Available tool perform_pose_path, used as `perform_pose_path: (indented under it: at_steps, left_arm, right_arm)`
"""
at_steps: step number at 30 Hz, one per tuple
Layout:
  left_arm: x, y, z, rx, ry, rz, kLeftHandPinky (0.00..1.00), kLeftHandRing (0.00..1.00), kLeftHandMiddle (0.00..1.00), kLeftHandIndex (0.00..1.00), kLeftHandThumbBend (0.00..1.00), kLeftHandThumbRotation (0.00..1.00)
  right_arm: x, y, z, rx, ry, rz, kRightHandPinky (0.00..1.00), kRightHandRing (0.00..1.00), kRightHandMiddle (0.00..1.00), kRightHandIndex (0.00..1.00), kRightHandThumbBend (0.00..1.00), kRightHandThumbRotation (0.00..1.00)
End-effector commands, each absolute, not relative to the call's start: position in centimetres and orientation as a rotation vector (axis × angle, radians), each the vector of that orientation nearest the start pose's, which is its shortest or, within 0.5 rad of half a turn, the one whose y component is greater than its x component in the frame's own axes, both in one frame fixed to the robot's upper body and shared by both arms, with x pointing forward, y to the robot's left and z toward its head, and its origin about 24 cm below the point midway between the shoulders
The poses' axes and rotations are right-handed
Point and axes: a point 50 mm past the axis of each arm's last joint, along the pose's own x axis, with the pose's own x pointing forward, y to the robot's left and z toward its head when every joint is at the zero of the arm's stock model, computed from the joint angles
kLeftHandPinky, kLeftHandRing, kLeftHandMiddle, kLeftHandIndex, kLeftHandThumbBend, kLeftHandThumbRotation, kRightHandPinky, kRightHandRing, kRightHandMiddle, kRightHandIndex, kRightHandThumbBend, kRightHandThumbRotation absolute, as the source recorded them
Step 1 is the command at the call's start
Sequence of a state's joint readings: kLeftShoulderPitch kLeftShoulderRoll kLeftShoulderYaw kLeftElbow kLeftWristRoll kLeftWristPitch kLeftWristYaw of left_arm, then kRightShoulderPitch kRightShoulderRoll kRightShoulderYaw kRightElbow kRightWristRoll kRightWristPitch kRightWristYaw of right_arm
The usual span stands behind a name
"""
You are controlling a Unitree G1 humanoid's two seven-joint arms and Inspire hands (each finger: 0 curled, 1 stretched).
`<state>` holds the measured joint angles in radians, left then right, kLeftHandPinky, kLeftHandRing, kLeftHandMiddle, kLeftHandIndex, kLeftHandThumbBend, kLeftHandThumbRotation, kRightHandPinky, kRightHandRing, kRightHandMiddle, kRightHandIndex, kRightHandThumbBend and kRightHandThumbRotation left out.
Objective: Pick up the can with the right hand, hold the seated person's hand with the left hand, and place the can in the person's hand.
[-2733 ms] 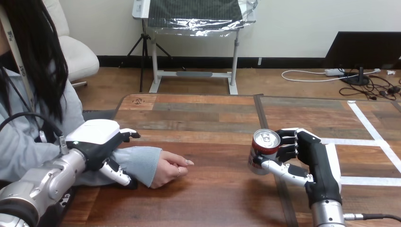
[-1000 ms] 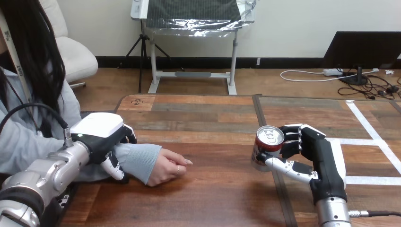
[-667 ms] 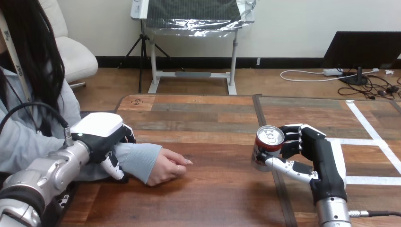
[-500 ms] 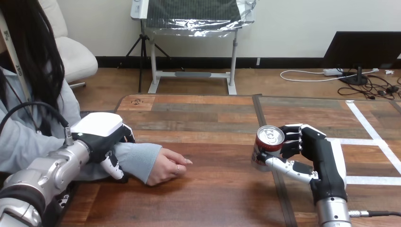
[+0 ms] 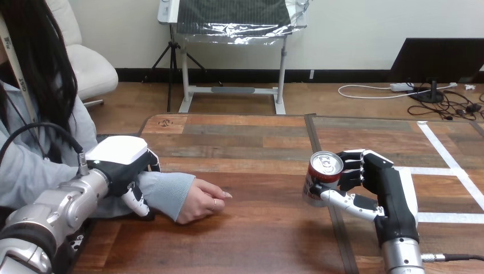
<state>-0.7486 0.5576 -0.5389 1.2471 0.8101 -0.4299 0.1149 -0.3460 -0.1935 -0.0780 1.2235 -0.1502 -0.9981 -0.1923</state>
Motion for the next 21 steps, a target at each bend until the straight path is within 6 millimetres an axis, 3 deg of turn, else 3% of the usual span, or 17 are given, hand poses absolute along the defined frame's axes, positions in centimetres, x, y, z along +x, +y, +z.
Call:
perform_pose_path:
  at_steps: [1, 21]
  left_arm:
    - [33.24, 24.45, 0.86, 1.580, 0.253, -0.526, 0.44, 0.50, 0.56, 0.57, 0.91, 0.04]
    - [33.13, 23.81, 1.05, 1.510, 0.171, -0.518, 0.32, 0.39, 0.46, 0.49, 0.85, 0.00]
  right_arm:
    - [27.88, -19.82, 0.23, -0.213, -0.290, -0.109, 0.41, 0.46, 0.52, 0.53, 0.75, 0.00]
    - [28.03, -19.53, 0.43, -0.233, -0.301, -0.088, 0.42, 0.46, 0.52, 0.53, 0.75, 0.00]
